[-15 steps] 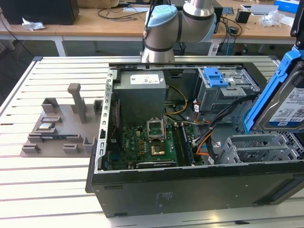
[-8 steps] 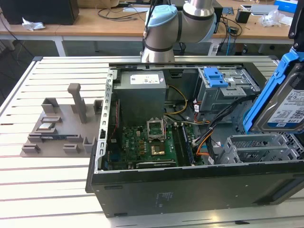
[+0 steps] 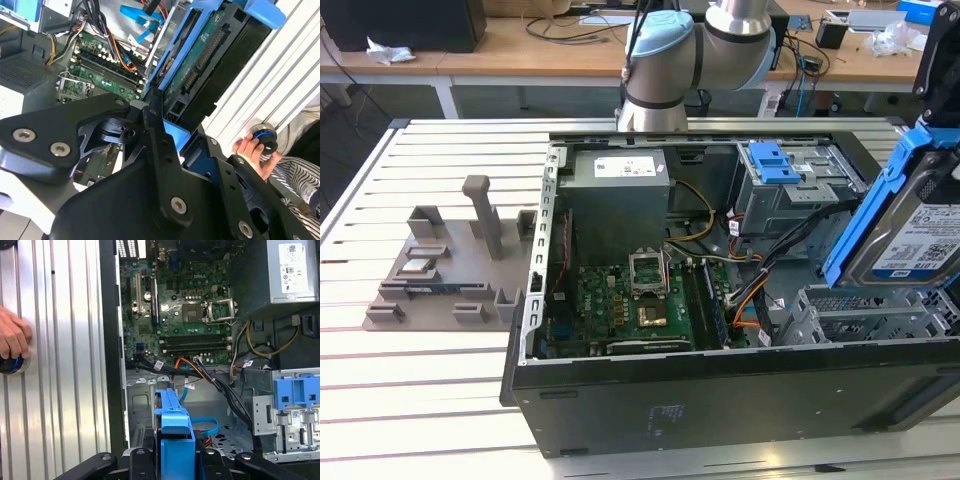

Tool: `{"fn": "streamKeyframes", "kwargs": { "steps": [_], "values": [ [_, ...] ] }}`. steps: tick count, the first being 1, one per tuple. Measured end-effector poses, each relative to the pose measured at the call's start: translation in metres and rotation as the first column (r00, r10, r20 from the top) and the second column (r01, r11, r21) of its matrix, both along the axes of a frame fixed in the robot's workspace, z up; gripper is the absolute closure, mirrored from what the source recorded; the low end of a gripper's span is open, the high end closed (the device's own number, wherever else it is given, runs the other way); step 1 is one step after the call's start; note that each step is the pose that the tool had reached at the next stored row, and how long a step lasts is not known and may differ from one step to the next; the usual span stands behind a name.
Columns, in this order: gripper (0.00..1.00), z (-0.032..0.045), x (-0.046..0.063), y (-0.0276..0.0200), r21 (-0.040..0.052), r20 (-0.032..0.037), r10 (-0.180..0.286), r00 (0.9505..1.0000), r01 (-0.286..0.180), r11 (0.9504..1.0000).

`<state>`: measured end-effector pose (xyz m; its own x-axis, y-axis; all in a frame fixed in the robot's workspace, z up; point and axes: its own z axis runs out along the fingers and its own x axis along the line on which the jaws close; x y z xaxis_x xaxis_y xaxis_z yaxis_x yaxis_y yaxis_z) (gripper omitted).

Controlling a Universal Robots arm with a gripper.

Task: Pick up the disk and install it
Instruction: 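Pick up the disk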

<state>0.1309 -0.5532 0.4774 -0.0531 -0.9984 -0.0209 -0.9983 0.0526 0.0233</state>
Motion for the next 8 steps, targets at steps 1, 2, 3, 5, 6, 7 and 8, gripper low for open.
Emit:
{"fn": "streamKeyframes", "kwargs": {
  "steps": [1, 2, 3, 5, 6, 7, 8],
  "values": [
    [0.63, -0.0010, -0.0001, -0.0001, -0.0001, -0.0001, 0.009, 1.0000, -0.009, 1.0000],
    [0.63, -0.0016, -0.0002, -0.0001, -0.0001, -0.0004, 0.020, 0.9998, -0.020, 0.9998],
    [0.63, -0.0027, -0.0009, -0.0002, -0.0002, -0.0005, 0.033, 0.9995, -0.033, 0.9995],
    [0.63, -0.0046, -0.0030, -0.0002, -0.0008, -0.0005, 0.041, 0.9992, -0.041, 0.9992],
    [0.63, -0.0049, -0.0031, -0.0002, -0.0008, -0.0005, 0.041, 0.9992, -0.041, 0.9992],
    [0.63, -0.0049, -0.0031, -0.0001, -0.0012, -0.0005, 0.041, 0.9992, -0.041, 0.9992],
    [0.63, -0.0050, -0.0031, -0.0001, -0.0012, -0.0006, 0.041, 0.9992, -0.041, 0.9992]
  ]
}}
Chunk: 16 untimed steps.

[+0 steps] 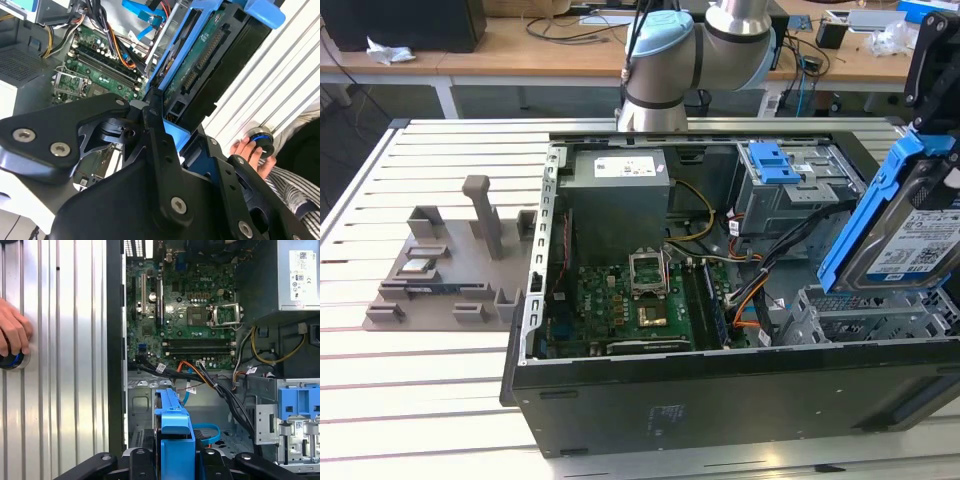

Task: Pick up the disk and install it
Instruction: 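Pick up the disk, then insert the disk into the insertion slot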

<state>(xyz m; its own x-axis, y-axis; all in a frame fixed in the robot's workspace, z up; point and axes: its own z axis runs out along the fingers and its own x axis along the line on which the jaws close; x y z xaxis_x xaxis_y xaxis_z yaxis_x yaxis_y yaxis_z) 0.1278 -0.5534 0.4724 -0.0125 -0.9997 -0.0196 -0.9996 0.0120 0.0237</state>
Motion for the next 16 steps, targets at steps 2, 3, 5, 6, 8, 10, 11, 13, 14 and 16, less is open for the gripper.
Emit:
{"fn": "streamKeyframes", "kwargs": {
  "steps": [2, 3, 5, 6, 8, 10, 11, 13, 14, 16],
  "values": [
    [0.63, -0.0001, 0.000, 0.0000, 0.0002, 0.0000, 0.000, 1.0000, 0.000, 1.0000],
    [0.63, -0.0001, 0.000, 0.0000, 0.0001, 0.0000, 0.000, 1.0000, 0.000, 1.0000],
    [0.63, -0.0001, 0.000, 0.0000, 0.0001, 0.0000, 0.000, 1.0000, 0.000, 1.0000],
    [0.63, -0.0001, 0.000, 0.0000, 0.0001, 0.0000, 0.000, 1.0000, 0.000, 1.0000],
    [0.63, -0.0002, 0.000, 0.0000, 0.0002, 0.0000, 0.000, 1.0000, 0.000, 1.0000],
    [0.63, -0.0006, 0.000, 0.0000, 0.0004, 0.0000, 0.000, 1.0000, 0.000, 1.0000],
    [0.63, -0.0023, 0.000, 0.0000, 0.0001, 0.0000, 0.000, 1.0000, 0.000, 1.0000],
    [0.63, -0.0073, 0.000, 0.0013, 0.0000, 0.0000, 0.000, 1.0000, 0.000, 1.0000],
    [0.63, -0.0091, 0.001, 0.0016, 0.0002, 0.0000, 0.000, 1.0000, 0.000, 1.0000],
    [0.63, -0.0168, 0.002, 0.0019, -0.0002, 0.0000, -0.002, 1.0000, 0.002, 1.0000]
  ]
}}
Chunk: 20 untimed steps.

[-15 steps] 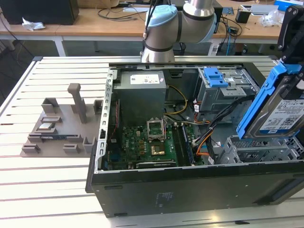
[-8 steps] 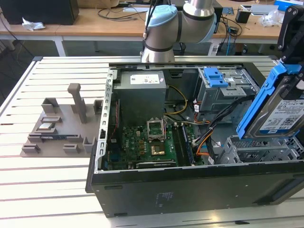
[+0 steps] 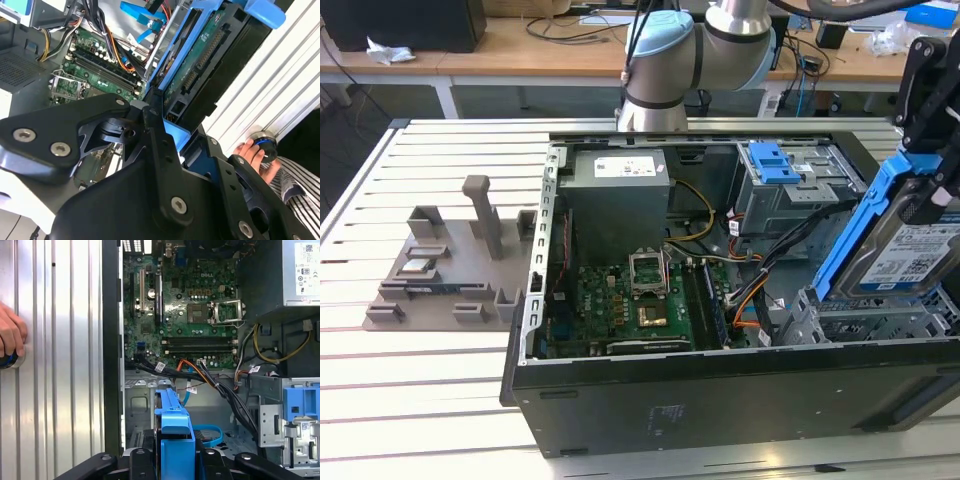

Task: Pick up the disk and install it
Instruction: 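Insert the disk into the insertion slot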

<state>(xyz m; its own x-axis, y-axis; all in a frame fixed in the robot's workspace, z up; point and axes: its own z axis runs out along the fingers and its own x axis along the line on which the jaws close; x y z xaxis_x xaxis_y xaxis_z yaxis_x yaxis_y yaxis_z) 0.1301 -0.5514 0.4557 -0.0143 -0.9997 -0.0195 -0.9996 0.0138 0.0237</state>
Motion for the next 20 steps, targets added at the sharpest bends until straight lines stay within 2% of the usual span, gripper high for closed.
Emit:
{"fn": "streamKeyframes", "kwargs": {
  "steps": [1, 11, 18, 20],
  "values": [
    [0.63, -0.0047, 0.000, 0.0003, 0.0001, -0.0001, 0.000, 1.0000, 0.000, 1.0000],
    [0.63, -0.0127, -0.002, 0.0021, -0.0002, 0.0000, 0.000, 1.0000, 0.000, 1.0000],
    [0.63, -0.0274, -0.002, 0.0028, 0.0000, 0.0000, 0.000, 1.0000, 0.000, 1.0000],
    [0.63, -0.0283, -0.002, 0.0028, -0.0002, 0.0000, 0.000, 1.0000, 0.000, 1.0000]
  ]
}}
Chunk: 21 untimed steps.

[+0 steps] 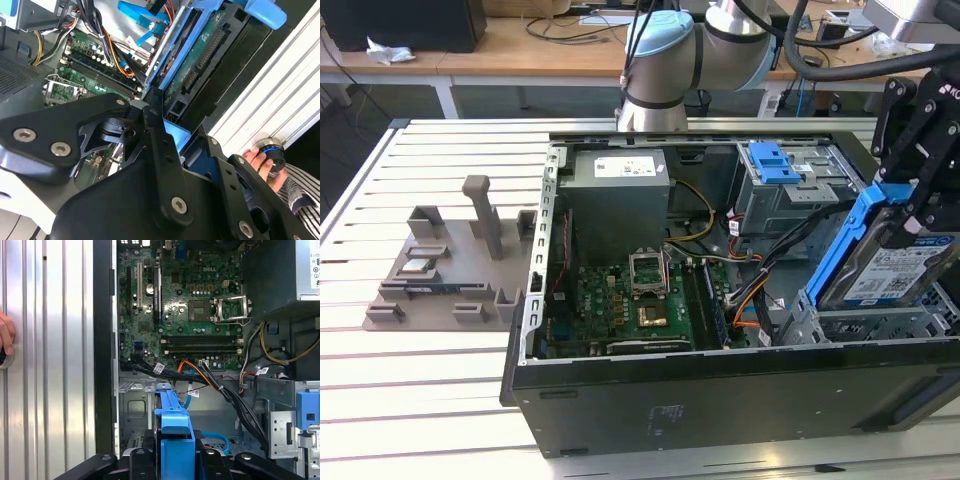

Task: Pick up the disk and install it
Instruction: 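Insert the disk into the insertion slot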

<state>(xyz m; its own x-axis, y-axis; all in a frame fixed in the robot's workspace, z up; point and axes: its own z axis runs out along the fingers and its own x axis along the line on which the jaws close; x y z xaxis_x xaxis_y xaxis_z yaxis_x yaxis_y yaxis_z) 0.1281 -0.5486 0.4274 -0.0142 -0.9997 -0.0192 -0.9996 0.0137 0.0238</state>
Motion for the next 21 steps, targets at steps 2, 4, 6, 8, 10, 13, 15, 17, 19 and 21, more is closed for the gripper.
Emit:
{"fn": "streamKeyframes", "kwargs": {
  "steps": [2, 4, 6, 8, 10, 13, 15, 17, 19, 21],
  "values": [
    [0.62, -0.0002, 0.000, 0.0000, 0.0000, 0.0000, 0.000, 1.0000, 0.000, 1.0000],
    [0.56, -0.0005, 0.000, 0.0000, 0.0002, 0.0000, 0.000, 1.0000, 0.000, 1.0000],
    [0.56, -0.0006, 0.000, 0.0000, 0.0002, 0.0000, 0.000, 1.0000, 0.000, 1.0000],
    [0.70, -0.0008, 0.000, 0.0000, 0.0002, 0.0000, 0.000, 1.0000, 0.000, 1.0000],
    [0.82, -0.0010, 0.000, 0.0000, 0.0002, 0.0000, 0.000, 1.0000, 0.000, 1.0000],
    [0.89, -0.0011, 0.000, 0.0000, 0.0002, 0.0000, 0.000, 1.0000, 0.000, 1.0000],
    [0.89, -0.0012, 0.000, 0.0000, 0.0002, 0.0000, 0.000, 1.0000, 0.000, 1.0000],
    [0.89, -0.0015, 0.001, 0.0000, 0.0004, 0.0000, 0.000, 1.0000, 0.000, 1.0000],
    [0.89, -0.0017, 0.008, 0.0016, -0.0002, -0.0005, 0.000, 1.0000, 0.000, 1.0000],
    [0.89, -0.0023, 0.022, 0.0058, -0.0008, -0.0027, 0.000, 1.0000, 0.000, 1.0000]
  ]
}}
